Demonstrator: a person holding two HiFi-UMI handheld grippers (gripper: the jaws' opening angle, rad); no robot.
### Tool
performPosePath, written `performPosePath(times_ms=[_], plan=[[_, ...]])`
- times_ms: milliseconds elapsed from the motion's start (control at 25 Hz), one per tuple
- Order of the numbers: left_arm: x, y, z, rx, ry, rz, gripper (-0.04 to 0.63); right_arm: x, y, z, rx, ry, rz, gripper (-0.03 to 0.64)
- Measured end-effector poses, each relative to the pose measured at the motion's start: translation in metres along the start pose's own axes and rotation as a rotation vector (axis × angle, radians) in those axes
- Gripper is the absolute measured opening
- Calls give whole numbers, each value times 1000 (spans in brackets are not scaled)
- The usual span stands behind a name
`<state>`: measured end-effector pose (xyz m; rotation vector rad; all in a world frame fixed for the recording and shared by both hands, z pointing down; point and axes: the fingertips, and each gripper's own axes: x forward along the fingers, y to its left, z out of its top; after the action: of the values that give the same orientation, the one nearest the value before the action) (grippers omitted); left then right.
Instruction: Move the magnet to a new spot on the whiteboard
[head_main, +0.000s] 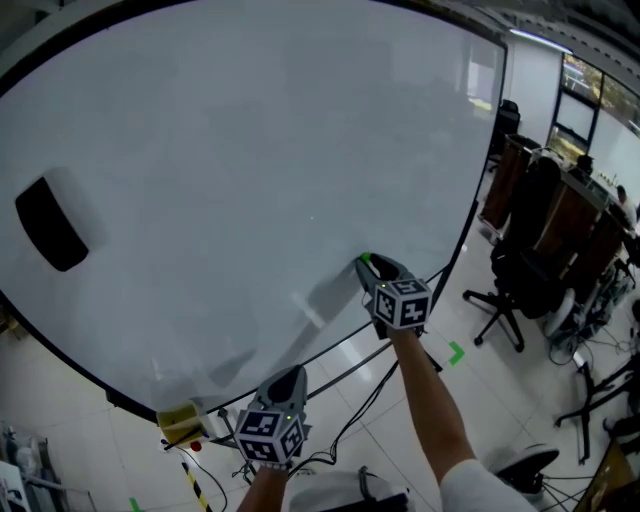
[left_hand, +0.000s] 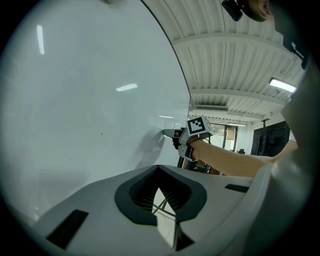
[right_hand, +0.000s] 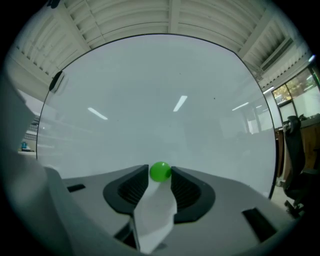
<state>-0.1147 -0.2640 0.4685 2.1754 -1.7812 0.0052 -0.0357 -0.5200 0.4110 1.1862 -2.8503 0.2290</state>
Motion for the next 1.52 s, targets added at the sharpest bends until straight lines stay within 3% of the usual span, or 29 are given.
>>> performPosePath(times_ms=[320,600,920,1120,1520], plan=[[4,-7,-5,-7,10,-11,-2,-12,7,1,-72,16,9,132],[12,-11,-4,-8,11,-53,-2,-72,12,-9,-100,6,-21,132],[25,-32,-12,35,45,-144,-2,-184,22,-30,-66,-14,-115,132],[32,-54,-18,54,60,-209,-2,-248,22,-55,-41,8,-223,132],[43,-108,-35,68,109,-338,-2,-336,13,-109,108,40,-389,133]])
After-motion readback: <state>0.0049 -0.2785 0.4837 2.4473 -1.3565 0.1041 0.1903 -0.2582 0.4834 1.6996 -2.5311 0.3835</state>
